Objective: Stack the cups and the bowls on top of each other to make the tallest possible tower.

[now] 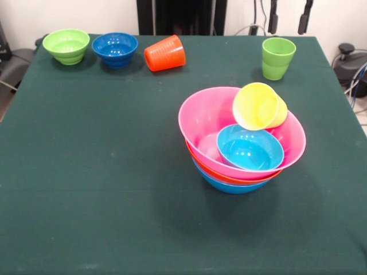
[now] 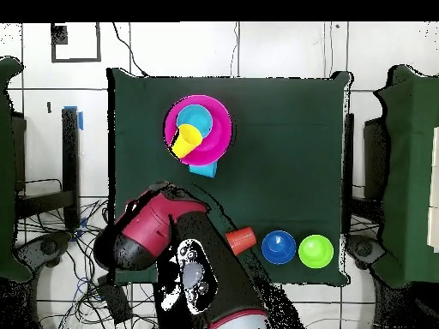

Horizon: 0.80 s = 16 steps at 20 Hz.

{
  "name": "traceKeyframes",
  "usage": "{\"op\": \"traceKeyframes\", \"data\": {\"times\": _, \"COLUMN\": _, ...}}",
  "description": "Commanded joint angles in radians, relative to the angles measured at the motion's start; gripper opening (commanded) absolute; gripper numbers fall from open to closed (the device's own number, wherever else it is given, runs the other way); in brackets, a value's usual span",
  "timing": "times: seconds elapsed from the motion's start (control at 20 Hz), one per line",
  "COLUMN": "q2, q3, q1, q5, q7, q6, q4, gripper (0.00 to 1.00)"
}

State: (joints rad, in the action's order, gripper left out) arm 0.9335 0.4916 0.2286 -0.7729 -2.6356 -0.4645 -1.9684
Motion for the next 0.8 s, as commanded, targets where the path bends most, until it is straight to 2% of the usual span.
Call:
{"op": "traceKeyframes", "data": {"times": 0.05, "q2": -0.122, "q3": -0.071, "q1": -0.055, "q5": -0.131, "q7": 0.05, "q6": -0.045, "q4": 0.109, "gripper": 1.0}}
{"op": "traceKeyframes", "data": {"times": 0.35, "q2": -0.201, "q3": -0.104, "q1": -0.091, "q5": -0.183, "q7": 0.059, "q6": -0.043, "q4": 0.204, "gripper": 1.0}}
{"op": "traceKeyframes", "data": {"times": 0.55, "q2": -0.213, "q3": -0.119, "q1": -0.108, "q5": -0.189, "q7": 0.071, "q6": -0.052, "q4": 0.229, "gripper": 1.0}}
{"op": "traceKeyframes", "data": {"times": 0.8, "q2": -0.208, "q3": -0.113, "q1": -0.098, "q5": -0.171, "q7": 0.108, "q6": -0.058, "q4": 0.23, "gripper": 1.0}}
